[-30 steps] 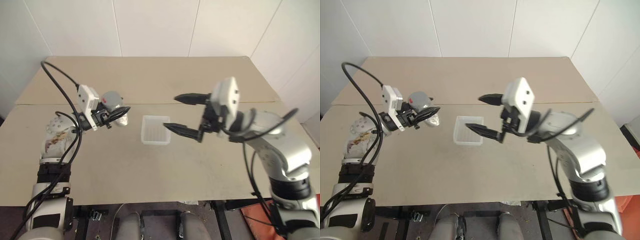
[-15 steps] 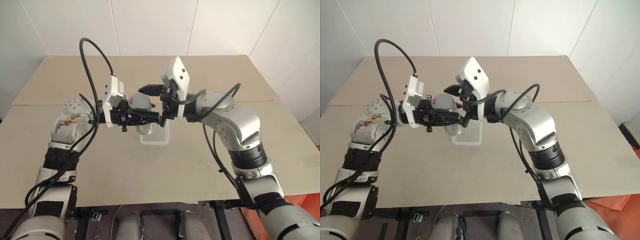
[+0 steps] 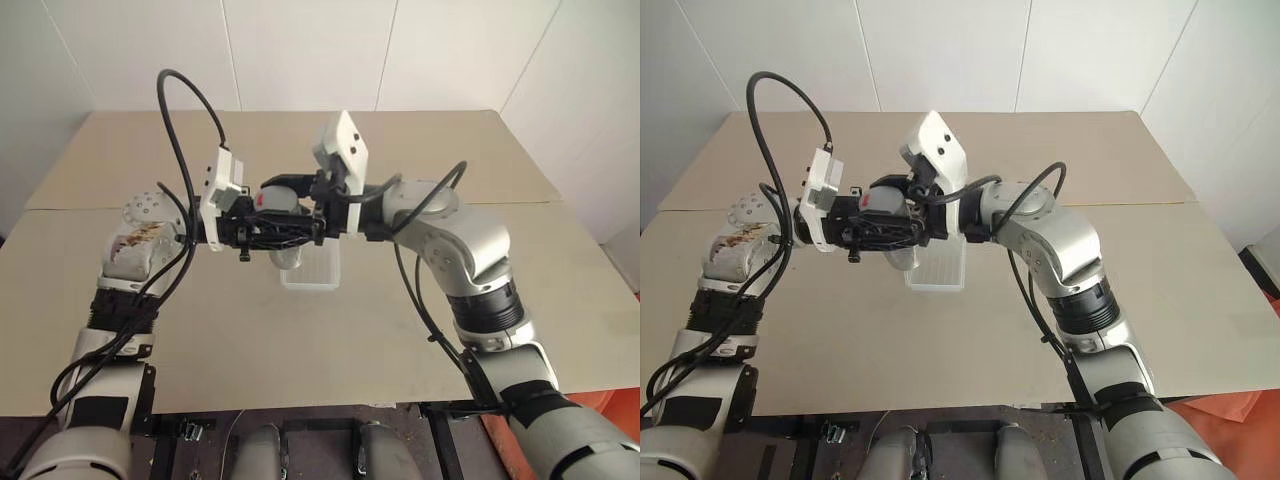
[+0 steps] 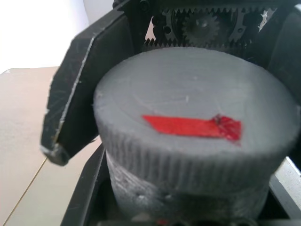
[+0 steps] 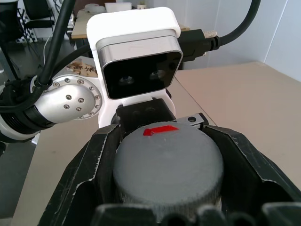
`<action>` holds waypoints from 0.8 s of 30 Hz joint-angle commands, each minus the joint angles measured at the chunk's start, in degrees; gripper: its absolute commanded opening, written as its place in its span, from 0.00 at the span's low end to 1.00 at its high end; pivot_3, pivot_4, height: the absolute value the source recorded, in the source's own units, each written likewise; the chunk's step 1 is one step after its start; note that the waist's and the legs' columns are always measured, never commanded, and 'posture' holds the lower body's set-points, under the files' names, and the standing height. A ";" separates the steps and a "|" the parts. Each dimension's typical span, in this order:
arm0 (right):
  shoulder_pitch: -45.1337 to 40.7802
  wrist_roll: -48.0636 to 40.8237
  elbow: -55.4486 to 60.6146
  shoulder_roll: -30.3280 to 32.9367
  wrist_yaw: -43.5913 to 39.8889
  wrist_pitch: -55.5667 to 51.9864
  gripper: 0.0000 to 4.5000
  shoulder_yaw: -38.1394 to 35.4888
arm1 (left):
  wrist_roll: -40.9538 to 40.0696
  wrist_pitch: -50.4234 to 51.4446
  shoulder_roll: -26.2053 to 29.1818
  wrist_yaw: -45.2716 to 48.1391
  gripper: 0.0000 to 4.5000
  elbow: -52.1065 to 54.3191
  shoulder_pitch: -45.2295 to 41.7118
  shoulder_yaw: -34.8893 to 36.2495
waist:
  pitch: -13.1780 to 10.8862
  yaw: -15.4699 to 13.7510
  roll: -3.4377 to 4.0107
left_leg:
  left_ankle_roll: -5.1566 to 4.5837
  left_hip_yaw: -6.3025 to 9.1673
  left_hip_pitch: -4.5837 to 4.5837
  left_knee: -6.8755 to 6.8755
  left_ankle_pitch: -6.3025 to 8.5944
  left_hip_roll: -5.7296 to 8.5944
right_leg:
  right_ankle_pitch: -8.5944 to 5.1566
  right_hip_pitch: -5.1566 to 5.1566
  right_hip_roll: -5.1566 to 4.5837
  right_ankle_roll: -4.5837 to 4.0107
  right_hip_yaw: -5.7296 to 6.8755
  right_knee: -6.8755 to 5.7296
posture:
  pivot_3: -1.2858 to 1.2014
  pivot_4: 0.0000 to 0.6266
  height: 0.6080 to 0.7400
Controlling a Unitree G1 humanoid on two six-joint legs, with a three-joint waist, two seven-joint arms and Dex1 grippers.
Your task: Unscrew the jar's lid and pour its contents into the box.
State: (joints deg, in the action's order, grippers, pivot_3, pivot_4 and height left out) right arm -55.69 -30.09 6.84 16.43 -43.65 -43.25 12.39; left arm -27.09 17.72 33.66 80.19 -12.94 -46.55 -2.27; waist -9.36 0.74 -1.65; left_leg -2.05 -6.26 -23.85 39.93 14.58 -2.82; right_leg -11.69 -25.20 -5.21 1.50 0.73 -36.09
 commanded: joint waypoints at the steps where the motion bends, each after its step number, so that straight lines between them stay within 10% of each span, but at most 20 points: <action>1: -0.34 -2.08 0.81 2.07 -4.69 3.12 0.61 -4.18 | -1.70 -1.34 1.79 5.14 0.44 -0.79 -1.25 1.42 | 0.00 0.02 0.00 | 0.00 0.00 0.00 0.00 0.00 0.00 | 0.00 0.00 0.01 0.00 0.00 0.00 | 0.52 0.24 1.00; 15: -12.08 0.79 -25.02 -2.45 -36.52 19.85 0.61 1.91 | -10.98 -3.20 5.28 12.31 0.44 3.04 -3.51 -2.94 | -0.02 0.69 0.03 | 0.01 0.04 0.03 -0.05 0.00 -0.05 | 0.00 -0.05 0.08 0.00 -0.03 -0.06 | 0.52 0.24 1.00; 20: -13.87 2.80 -29.52 -3.90 -35.37 21.31 0.97 -0.52 | -9.99 -2.98 4.76 12.31 0.44 1.07 -3.43 -1.98 | -0.03 0.00 0.05 | 0.00 0.01 0.01 -0.04 0.00 -0.02 | 0.00 -0.04 0.03 0.01 -0.03 -0.02 | 0.52 0.24 1.00; 24: -10.15 2.77 -23.58 -0.84 -30.14 18.93 0.99 -4.01 | -7.93 -2.79 4.36 10.51 0.44 -1.54 -2.78 -0.04 | -0.04 -0.31 0.05 | 0.00 0.01 -0.03 -0.01 0.00 0.00 | 0.00 -0.03 0.00 0.01 0.04 0.00 | 0.52 0.24 1.00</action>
State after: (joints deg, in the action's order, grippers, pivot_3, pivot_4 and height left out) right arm -66.84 -27.11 -20.67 13.28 -76.34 -23.30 12.10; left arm -35.15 15.41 37.84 91.30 -14.43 -48.81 -4.84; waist -9.40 0.43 -1.60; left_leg -2.04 -6.25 -23.89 39.92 14.57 -2.82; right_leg -11.70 -25.23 -5.22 1.51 0.77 -36.09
